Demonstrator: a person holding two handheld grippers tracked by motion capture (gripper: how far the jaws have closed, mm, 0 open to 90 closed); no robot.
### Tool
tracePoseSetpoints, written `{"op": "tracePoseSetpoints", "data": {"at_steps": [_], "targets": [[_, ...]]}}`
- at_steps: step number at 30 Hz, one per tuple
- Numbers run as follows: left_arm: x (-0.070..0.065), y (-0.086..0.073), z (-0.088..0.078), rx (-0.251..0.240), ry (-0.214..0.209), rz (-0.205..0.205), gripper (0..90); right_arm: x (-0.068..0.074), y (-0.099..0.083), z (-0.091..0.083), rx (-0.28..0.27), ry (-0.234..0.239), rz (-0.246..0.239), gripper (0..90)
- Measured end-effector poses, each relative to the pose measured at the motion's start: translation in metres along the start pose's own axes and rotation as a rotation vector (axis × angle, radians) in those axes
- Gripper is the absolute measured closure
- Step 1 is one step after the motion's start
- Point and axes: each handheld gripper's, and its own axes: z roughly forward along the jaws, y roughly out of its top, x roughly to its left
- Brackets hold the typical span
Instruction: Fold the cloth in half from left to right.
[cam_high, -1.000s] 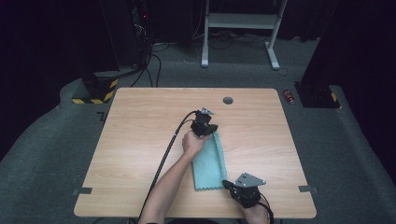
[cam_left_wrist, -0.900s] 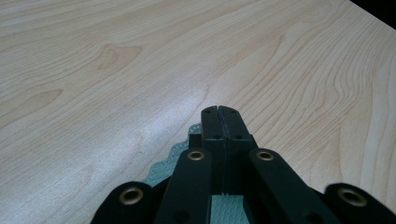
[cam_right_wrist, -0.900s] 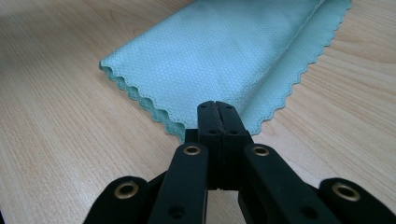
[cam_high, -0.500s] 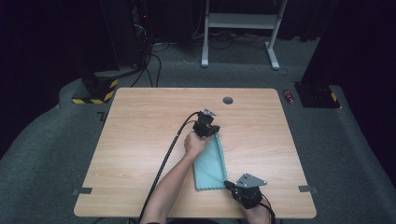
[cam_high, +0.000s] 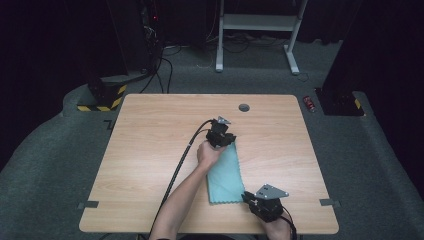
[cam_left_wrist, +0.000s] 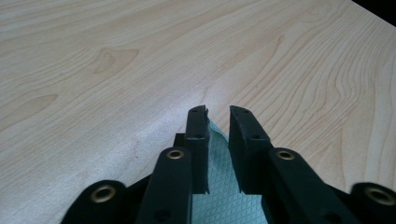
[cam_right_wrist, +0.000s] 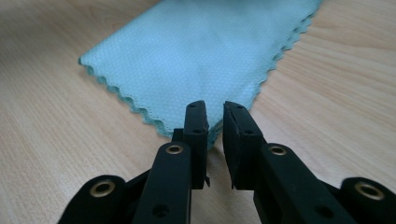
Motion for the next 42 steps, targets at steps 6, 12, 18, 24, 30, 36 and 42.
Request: {"op": "tracePoseSetpoints", "data": {"at_steps": [6,12,18,24,30,36,42], "targets": [[0.005,-0.005,-0.017,-0.012,0.045,0.016,67.2,-0.007,0.008,-0.002,-0.018,-0.015,-0.005,80.0],[0.017,-0.02,-0.034,-0.005,0.107,0.005,64.8,-0.009,0.02,0.012,0.0,0.008,-0.034,80.3],[0.028,-0.035,-0.044,-0.011,0.172,-0.028,64.6,-0.007,0.025,0.027,0.043,0.029,-0.071,78.2],[0.032,-0.042,-0.042,0.016,0.22,-0.014,64.5,-0.008,0.025,0.032,0.059,0.027,-0.075,77.8],[0.033,-0.046,-0.037,0.065,0.269,0.025,64.1,-0.012,0.025,0.033,0.07,0.028,-0.079,75.0],[0.037,-0.05,-0.046,0.087,0.331,0.037,63.8,-0.014,0.023,0.031,0.064,0.031,-0.082,73.8],[0.031,-0.056,-0.062,0.019,0.277,0.011,61.2,-0.015,0.023,0.029,0.056,0.032,-0.083,71.9]]}}
